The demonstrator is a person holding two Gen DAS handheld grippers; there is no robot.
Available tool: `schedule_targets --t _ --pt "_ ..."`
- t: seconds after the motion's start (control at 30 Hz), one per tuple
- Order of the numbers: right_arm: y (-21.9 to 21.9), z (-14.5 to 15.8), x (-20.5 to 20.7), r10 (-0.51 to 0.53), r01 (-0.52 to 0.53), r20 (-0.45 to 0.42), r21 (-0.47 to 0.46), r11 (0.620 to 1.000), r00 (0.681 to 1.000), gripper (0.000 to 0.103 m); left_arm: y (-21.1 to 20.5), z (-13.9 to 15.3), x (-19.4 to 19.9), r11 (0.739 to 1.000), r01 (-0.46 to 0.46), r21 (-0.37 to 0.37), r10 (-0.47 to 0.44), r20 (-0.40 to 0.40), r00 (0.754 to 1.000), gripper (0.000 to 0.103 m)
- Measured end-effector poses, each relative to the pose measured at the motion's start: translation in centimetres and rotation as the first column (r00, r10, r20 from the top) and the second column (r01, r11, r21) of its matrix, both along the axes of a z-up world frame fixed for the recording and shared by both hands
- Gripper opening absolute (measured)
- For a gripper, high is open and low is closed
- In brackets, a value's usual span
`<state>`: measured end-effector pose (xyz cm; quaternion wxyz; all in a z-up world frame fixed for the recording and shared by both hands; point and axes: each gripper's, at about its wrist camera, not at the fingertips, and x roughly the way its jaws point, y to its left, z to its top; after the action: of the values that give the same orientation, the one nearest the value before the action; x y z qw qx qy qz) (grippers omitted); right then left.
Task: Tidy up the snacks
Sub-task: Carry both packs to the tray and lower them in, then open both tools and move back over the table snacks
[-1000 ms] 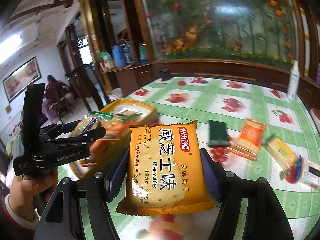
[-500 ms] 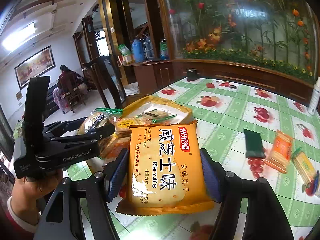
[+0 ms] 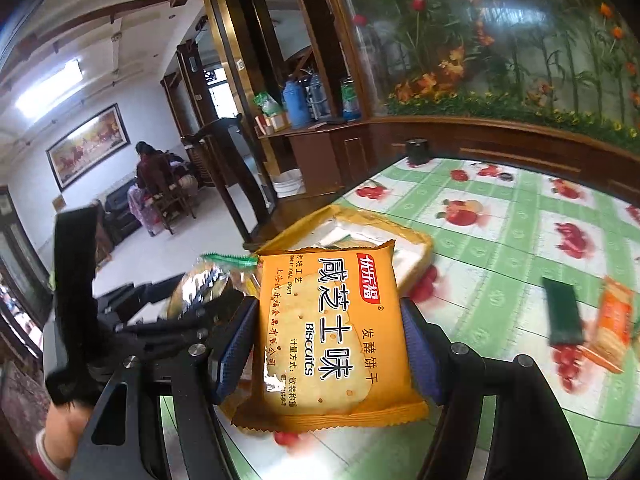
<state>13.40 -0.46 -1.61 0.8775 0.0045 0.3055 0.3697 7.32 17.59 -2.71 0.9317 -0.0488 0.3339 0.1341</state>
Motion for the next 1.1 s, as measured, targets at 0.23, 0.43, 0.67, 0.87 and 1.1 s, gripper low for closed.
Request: schedule_targets --t 0.23,0.43,0.67,0.87,1.1 --pt "4.3 -0.6 2.8 0.03 -0.03 -0.019 0.008 1.0 0.999 0.07 1.3 -0.3 1.0 1.0 -0.021 -0.012 0.021 -0.011 1.0 0.076" --pt "6.9 -1.5 5.7 0.04 -0.039 -0.051 0.017 0.999 0.998 0.07 2.6 -0.9 2.1 0.999 -0.047 -0.025 0.046 -0.028 0.999 0.076" --pt "8.5 -3.2 7.9 0.047 -0.046 -0.092 0.013 0.999 0.995 0.07 3.6 -1.8 3.0 0.996 -0.083 -0.029 0.082 -0.056 0.995 0.076" --pt "8.9 -4.1 8.9 0.045 -0.044 -0.115 0.013 0.999 0.992 0.07 3.7 -1.5 3.4 0.996 -0.087 -0.03 0.085 -0.054 0.995 0.076" --pt "8.6 -4.3 9.2 0.035 -0.033 -0.129 0.013 0.999 0.991 0.075 4.0 -1.3 3.2 0.993 -0.089 -0.08 0.084 -0.065 0.994 0.081"
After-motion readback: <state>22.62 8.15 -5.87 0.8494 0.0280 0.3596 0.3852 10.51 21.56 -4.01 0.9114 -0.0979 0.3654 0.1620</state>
